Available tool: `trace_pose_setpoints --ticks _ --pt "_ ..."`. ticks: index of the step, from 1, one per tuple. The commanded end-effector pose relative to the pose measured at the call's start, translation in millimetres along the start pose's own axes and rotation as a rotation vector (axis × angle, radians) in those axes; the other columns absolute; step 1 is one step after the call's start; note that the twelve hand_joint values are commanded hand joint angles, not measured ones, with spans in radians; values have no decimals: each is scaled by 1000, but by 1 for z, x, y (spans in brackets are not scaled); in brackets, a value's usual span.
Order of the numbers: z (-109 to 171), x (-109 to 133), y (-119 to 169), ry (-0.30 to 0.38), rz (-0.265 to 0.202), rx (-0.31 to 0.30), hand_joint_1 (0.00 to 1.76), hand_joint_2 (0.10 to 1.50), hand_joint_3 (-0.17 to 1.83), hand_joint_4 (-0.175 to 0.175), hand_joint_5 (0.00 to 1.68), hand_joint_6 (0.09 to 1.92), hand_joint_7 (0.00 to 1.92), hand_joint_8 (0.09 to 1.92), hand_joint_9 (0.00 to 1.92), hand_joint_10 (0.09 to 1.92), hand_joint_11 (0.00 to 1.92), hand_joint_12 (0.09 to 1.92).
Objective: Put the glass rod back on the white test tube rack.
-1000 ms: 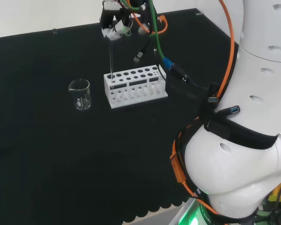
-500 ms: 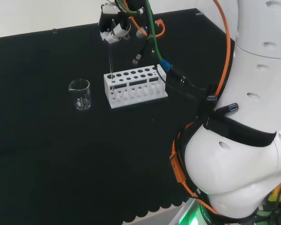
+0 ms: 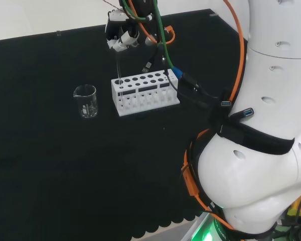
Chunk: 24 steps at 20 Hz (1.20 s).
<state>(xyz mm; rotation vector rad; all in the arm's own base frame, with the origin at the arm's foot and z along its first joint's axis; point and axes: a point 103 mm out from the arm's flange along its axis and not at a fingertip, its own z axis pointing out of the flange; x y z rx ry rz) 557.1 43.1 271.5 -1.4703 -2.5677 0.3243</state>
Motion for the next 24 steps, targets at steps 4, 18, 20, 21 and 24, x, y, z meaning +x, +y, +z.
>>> trace_pose_setpoints --ticks 4,18,20,21,24 --pt "12 -4 2 14 -5 3 1294 1128 -175 -175 1103 814 1150 831 1673 552 1589 704" --pt "14 -16 -8 44 4 15 1293 1128 -175 -175 1101 815 1149 831 1676 551 1593 704" --pt "12 -17 -10 45 0 28 1291 1132 -175 -175 1089 828 1141 845 1679 547 1607 699" --pt "12 -18 -10 45 -3 38 1289 1135 -175 -175 1078 840 1135 855 1678 532 1618 681" --pt "10 -18 -13 49 -6 62 1282 1051 -175 -175 836 870 1269 791 1695 413 1678 577"
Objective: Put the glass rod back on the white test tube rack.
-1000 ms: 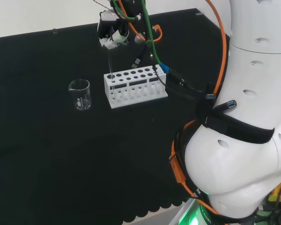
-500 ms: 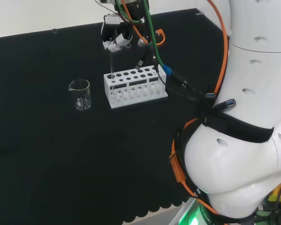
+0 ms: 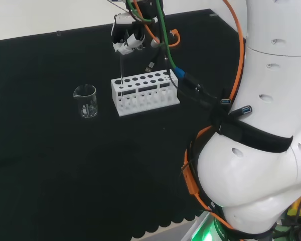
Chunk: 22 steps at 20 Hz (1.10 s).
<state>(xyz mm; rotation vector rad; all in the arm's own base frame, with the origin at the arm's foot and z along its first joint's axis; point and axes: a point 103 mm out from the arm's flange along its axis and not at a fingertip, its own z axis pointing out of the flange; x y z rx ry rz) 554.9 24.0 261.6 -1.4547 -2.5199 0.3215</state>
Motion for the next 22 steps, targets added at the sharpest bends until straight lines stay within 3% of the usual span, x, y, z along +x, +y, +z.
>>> trace_pose_setpoints --ticks 1,4,8,22 --pt "-2 -2 -5 10 -7 37 1278 1028 -175 -175 761 884 1249 760 1709 357 1703 540" --pt "-4 -1 -7 18 -12 41 1290 973 -175 -175 549 892 1126 704 1758 203 1781 462" --pt "-8 0 -12 27 -8 42 1285 910 -175 -151 358 682 975 722 1821 87 1845 417" --pt "-38 -6 -37 34 26 -8 1240 896 -175 -135 353 577 921 732 1859 87 1847 399"
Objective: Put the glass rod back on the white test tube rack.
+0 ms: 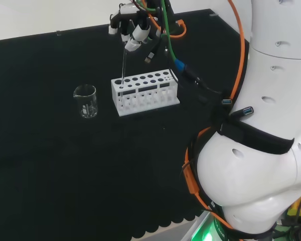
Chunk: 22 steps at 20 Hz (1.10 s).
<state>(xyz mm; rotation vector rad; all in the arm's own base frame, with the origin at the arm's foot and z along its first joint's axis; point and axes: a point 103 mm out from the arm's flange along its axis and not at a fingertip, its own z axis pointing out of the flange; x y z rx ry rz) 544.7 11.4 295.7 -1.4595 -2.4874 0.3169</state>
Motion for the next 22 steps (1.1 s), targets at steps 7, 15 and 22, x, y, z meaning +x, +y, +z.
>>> trace_pose_setpoints --ticks 7,15,22 --pt "-16 0 -12 2 25 -18 1239 896 -175 -137 373 574 924 732 1862 87 1847 399" --pt "-44 -5 -43 23 45 -67 1237 897 -175 -139 401 573 934 731 1869 87 1847 400" --pt "-56 0 -49 1 47 -77 1237 904 -175 -143 446 587 943 727 1874 87 1847 401"
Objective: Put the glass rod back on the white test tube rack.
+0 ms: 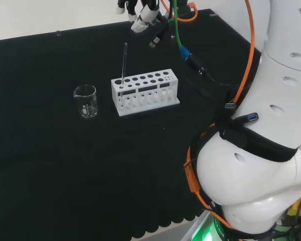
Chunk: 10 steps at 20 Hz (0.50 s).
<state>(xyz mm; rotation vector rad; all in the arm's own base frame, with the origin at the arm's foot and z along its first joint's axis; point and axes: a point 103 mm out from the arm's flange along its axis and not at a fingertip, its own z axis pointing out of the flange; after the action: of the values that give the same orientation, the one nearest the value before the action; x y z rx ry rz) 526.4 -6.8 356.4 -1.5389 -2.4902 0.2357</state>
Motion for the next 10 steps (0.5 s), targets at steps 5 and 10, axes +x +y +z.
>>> trace_pose_setpoints --ticks 5,10 --pt "-16 -2 -11 5 23 -29 1236 908 -175 -146 464 595 945 724 1875 87 1848 402" --pt "-25 -3 -16 -14 33 -31 1235 912 -175 -151 485 606 948 721 1879 87 1849 402"
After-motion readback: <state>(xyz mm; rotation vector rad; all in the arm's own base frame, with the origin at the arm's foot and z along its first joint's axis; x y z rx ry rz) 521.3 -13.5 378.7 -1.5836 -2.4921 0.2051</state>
